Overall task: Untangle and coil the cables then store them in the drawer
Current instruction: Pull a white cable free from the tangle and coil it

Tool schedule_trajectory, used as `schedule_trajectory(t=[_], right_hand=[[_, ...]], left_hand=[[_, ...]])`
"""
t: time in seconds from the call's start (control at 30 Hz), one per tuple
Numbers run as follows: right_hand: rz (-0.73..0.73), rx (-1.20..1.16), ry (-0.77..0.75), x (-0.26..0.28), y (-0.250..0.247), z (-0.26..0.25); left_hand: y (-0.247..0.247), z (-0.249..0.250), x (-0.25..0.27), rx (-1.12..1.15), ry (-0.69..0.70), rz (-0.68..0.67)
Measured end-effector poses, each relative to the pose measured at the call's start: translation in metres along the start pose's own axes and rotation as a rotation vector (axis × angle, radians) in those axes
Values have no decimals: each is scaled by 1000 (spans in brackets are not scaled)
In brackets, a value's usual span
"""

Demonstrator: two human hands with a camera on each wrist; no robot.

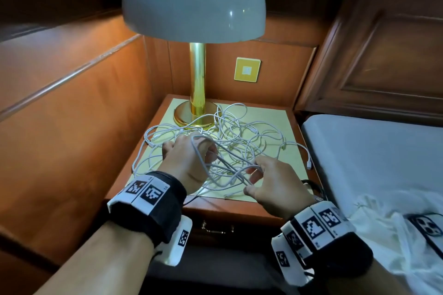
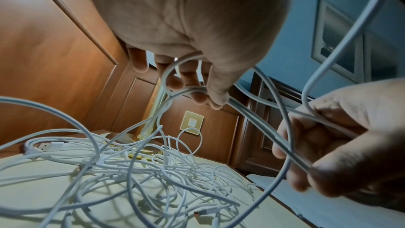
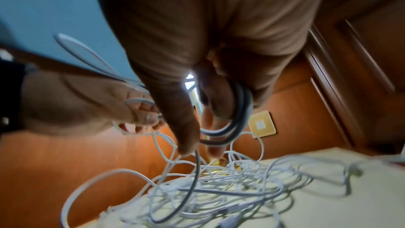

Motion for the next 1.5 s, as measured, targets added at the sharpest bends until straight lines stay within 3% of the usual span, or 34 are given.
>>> schedule_trajectory(t=[0.13, 0.23, 0.37, 0.57, 0.7, 0.9, 1.0, 1.27, 1.5], right_hand=[[13, 53, 8, -3, -3, 5], [121, -33, 53, -5, -15, 12], [290, -316, 156, -9, -33, 39], [424, -1045, 354, -14, -53, 74], [519, -1285, 404, -11, -60, 77], [533, -1548, 421, -13, -58, 80], [480, -1593, 385, -13, -53, 70], [321, -1509, 275, -12, -45, 41], [352, -1428, 173, -8, -50, 37]], left_hand=[[5, -1, -2, -1, -4, -14], [0, -2, 0, 70, -15, -9], [-9, -22, 1, 210, -163, 20], [-15, -46, 0, 217, -306, 29], [-17, -48, -2, 243, -437, 54], [-14, -62, -5, 339, -600, 104], [-10, -57, -5, 432, -571, 69], [3, -22, -2, 556, -319, -110], [1, -10, -1, 644, -112, -40]])
Point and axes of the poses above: each hand's wrist, its own x-axis away from the middle knuckle, its own y-axis out of the palm, z = x × y, the point moved 3 cm from there along -x, towards the middle knuckle
